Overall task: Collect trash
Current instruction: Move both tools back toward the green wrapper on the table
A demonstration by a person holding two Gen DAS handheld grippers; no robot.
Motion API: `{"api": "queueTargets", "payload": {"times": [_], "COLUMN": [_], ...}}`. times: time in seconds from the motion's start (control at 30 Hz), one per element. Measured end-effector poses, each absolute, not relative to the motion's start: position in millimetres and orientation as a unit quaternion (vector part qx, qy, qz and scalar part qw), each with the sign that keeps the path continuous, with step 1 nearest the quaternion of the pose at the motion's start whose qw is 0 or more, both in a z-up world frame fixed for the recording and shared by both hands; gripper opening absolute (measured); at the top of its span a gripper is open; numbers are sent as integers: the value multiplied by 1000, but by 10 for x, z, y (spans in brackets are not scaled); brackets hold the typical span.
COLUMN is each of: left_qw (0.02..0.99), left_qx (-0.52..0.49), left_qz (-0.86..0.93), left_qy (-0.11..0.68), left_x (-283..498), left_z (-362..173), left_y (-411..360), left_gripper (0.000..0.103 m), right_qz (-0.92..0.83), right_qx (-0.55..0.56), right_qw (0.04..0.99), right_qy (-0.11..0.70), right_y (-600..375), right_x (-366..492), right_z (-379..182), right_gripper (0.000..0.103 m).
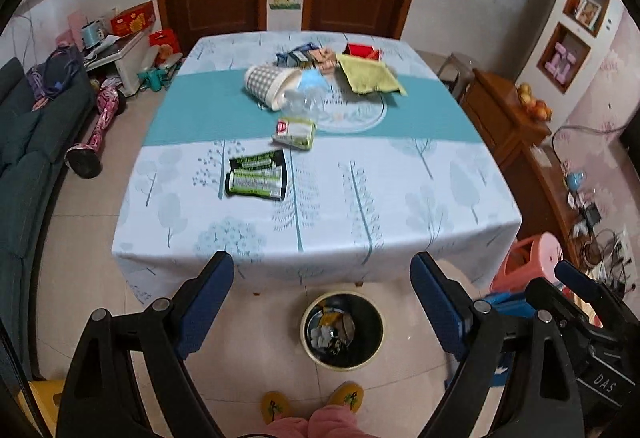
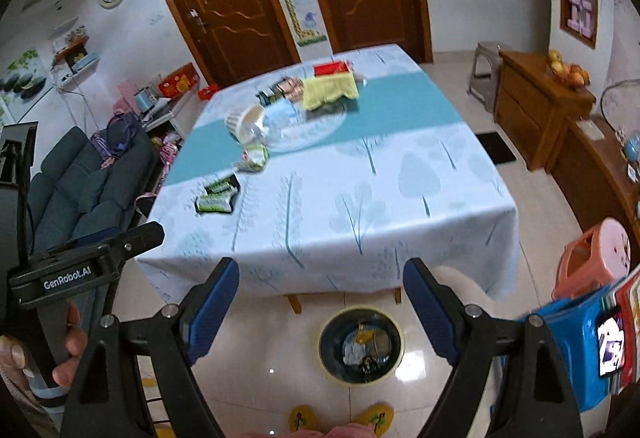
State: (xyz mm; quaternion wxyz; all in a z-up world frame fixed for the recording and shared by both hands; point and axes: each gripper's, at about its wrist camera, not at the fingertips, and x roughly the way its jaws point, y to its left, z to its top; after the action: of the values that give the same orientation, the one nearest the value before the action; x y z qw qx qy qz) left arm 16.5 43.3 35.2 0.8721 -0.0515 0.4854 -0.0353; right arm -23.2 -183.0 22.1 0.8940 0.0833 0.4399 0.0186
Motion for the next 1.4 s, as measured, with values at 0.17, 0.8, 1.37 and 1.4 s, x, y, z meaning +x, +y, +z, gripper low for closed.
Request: {"api": "queueTargets", "payload": {"times": [0.17,0.8,1.37,1.4], "left_qw": [872,865,825,822], "left_qx": [-63,-54,-75,-72], "left_qz": [-22,32,21,16], "left_qy": [484,498,559,565], "left_x": [238,490,1554,1604], "left_z": [458,325,-330,-394], "left_y": [402,612,1813,1855], "left_gripper": [89,88,87,87], "right_qz": [41,110,129,133], "right_qx": [73,21,17,20], "right_qw": [903,901,860,854], "right_qy": [422,419,493,502], "right_y": [-1835,-1640,-779,-702], "right_x": [-140,414,1567,1645], "right_z": [375,340,-325,-427], "right_gripper": [85,85,85,85]}}
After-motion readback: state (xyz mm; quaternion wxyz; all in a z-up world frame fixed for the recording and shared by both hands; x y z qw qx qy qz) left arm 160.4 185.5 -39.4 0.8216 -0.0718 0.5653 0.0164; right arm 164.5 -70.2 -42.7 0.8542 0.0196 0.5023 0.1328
